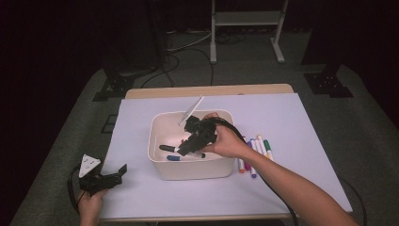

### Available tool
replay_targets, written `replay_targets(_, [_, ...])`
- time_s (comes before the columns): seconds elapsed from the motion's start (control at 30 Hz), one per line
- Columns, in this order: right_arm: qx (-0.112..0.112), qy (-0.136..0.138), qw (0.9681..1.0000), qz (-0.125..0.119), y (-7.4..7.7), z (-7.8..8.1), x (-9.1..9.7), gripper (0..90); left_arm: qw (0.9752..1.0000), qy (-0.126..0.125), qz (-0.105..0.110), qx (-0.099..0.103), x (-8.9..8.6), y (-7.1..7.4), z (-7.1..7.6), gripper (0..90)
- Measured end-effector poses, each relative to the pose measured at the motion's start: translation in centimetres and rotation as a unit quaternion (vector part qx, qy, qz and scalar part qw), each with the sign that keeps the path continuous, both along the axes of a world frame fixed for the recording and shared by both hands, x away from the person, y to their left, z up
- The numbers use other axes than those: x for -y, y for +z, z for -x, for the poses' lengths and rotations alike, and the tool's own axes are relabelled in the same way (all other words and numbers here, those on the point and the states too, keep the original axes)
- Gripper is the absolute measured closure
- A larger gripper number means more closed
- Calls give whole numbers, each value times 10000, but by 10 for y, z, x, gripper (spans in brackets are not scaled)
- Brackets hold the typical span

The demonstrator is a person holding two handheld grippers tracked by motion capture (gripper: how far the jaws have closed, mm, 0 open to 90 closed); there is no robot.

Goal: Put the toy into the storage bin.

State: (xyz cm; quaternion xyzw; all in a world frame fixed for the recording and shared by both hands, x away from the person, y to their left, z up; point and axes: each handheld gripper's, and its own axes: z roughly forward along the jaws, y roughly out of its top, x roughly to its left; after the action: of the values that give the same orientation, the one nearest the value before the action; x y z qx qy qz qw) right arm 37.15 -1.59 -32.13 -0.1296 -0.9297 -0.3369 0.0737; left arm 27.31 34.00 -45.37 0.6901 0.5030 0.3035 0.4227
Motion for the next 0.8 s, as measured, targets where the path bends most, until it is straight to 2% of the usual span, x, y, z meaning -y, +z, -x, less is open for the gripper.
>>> replay_targets(0.6, [-45,109,9996,260,-17,-5,-19,755,10000,-5,12,5,0,0,0,0])
replay_targets(0.8, [7,120,9994,321,-20,-5,-22,753,10000,-11,24,-6,-1,0,0,0])
